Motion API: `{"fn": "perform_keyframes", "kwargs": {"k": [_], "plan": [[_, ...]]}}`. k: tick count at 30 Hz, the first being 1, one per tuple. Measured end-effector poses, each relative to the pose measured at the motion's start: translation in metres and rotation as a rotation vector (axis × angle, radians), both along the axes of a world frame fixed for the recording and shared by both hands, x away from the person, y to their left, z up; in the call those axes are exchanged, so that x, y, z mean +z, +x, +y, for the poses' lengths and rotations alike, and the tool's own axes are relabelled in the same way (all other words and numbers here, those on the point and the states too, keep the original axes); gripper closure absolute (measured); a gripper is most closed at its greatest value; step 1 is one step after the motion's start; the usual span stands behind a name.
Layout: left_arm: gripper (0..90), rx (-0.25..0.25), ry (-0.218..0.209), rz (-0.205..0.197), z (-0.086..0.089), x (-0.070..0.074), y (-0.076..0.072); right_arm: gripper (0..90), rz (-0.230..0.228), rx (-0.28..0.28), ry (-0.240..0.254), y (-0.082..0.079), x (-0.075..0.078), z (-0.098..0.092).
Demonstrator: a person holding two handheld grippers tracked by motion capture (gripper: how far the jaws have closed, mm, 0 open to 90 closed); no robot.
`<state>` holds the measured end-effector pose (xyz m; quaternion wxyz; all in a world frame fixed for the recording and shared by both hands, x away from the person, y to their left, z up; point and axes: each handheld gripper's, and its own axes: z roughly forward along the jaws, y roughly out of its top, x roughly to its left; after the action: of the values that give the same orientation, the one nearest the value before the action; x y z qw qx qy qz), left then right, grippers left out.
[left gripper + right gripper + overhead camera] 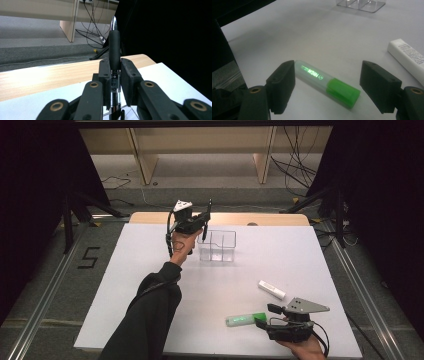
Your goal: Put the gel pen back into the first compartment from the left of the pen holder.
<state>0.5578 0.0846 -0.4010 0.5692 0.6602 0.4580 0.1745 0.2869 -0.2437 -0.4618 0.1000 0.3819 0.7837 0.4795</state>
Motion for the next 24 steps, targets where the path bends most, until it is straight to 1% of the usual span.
{"fn": "perform_keyframes", "kwargs": {"k": [1, 4, 7, 13, 17, 20, 24], "plan": [[79.0, 0.0, 0.009, -0.002, -0.001, -0.001, 0.0, 29.4, 0.0, 0.0, 0.0, 0.0, 0.0, 0.0], [79.0, -0.002, 0.003, -0.003, -0.001, -0.002, -0.001, 29.4, 0.0, 0.0, -0.001, 0.0, 0.0, 0.0], [78.9, -0.003, 0.02, -0.005, -0.001, -0.003, -0.003, 29.4, 0.0, 0.001, -0.001, 0.0, 0.0, 0.0], [78.9, 0.0, 0.013, -0.001, 0.002, -0.008, -0.004, 29.4, 0.0, 0.0, 0.0, 0.0, 0.0, 0.0], [78.8, -0.004, 0.021, 0.0, 0.002, -0.011, -0.006, 29.4, 0.001, 0.001, -0.001, 0.0, -0.001, 0.0], [78.6, -0.006, 0.036, 0.005, 0.001, -0.014, -0.008, 29.4, -0.001, 0.0, 0.001, 0.0, -0.001, 0.001], [77.1, -0.017, 0.036, 0.004, 0.002, -0.012, -0.012, 29.4, 0.001, 0.001, 0.0, 0.0, 0.0, 0.0]]}}
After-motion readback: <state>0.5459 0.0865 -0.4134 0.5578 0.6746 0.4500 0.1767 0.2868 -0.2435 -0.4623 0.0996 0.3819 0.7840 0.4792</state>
